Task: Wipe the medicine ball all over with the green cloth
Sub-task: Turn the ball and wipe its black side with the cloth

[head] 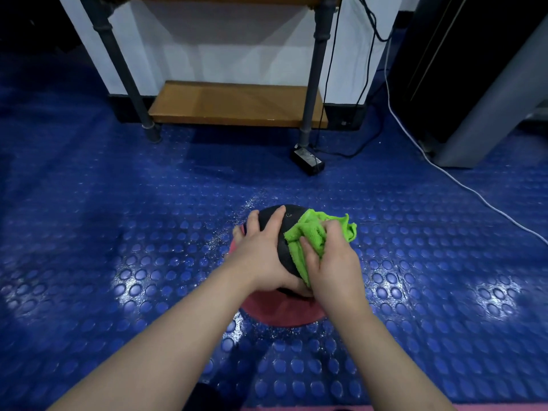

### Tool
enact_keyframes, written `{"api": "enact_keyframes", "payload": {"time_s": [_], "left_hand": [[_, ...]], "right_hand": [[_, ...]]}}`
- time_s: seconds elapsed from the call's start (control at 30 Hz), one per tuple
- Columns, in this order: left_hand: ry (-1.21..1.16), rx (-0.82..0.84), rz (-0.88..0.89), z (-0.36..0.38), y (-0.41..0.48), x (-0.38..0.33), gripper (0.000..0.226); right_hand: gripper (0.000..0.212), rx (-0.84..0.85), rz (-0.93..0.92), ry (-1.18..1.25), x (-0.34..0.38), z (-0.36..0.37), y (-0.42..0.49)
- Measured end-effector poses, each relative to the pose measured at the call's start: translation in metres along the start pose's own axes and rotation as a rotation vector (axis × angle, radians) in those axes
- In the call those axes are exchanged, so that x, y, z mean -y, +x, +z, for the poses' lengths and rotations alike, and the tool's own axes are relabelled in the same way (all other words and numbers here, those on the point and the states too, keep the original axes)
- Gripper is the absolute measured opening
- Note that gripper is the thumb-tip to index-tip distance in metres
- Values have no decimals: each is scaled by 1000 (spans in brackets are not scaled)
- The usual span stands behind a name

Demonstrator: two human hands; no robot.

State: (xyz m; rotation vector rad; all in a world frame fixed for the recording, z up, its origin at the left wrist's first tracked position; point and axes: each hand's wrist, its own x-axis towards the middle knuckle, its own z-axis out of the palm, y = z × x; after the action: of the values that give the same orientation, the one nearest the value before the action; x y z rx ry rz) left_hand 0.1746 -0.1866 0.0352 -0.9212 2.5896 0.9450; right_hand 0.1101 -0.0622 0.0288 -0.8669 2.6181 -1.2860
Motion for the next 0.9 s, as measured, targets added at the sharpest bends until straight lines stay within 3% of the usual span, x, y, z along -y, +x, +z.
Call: {"api": "enact_keyframes", "payload": {"time_s": [0.43, 0.73, 0.9], "left_hand": [[-91, -19, -35, -3, -3, 2, 151], [-67, -30, 38, 7, -13, 10, 150], [-51, 24, 111, -4, -10, 23, 149]], "right_hand": [[27, -1, 77, 4, 7, 7, 39], [26, 89, 440, -3, -17, -3, 78], [47, 107, 481, 10, -26, -1, 81]]}}
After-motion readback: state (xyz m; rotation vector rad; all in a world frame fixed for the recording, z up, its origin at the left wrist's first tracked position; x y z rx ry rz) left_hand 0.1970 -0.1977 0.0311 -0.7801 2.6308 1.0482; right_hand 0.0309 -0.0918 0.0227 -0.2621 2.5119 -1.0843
